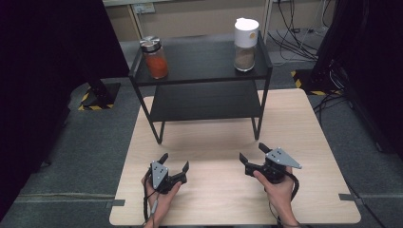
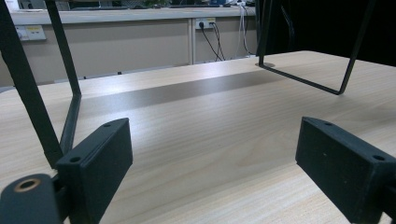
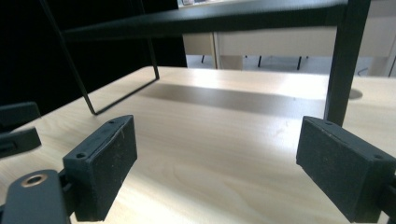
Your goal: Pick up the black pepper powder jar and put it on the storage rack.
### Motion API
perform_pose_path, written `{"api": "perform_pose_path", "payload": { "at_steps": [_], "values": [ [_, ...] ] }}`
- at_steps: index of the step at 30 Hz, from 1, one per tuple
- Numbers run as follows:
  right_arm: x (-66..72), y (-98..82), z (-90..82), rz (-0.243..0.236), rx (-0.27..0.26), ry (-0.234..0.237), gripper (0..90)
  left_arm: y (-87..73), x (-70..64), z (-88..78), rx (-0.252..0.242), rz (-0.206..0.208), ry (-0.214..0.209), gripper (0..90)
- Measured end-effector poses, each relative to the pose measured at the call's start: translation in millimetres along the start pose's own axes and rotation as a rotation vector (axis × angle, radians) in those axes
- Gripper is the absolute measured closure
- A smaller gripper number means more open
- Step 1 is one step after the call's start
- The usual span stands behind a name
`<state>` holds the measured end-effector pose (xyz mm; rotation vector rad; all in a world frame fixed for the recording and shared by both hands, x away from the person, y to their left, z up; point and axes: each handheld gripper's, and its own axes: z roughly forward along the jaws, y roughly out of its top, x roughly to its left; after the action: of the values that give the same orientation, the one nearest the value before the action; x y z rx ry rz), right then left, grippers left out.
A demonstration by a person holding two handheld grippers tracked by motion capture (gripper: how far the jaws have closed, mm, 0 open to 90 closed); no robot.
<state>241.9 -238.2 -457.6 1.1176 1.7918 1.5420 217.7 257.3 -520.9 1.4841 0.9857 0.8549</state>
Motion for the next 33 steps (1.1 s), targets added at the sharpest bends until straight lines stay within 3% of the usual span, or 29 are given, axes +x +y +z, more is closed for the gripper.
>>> {"api": "perform_pose_path", "payload": {
  "at_steps": [11, 33],
  "values": [
    [-0.2, -15.0, 1.4, 0.001, 0.056, -0.006, 12.5, 0.1, 0.0, 0.0, 0.000, -0.001, 0.000, 10.4],
    [1.2, -26.9, 4.8, -0.006, 0.103, -0.028, 12.4, 0.0, 0.0, -0.1, 0.000, -0.004, 0.000, 10.4]
  ]
}}
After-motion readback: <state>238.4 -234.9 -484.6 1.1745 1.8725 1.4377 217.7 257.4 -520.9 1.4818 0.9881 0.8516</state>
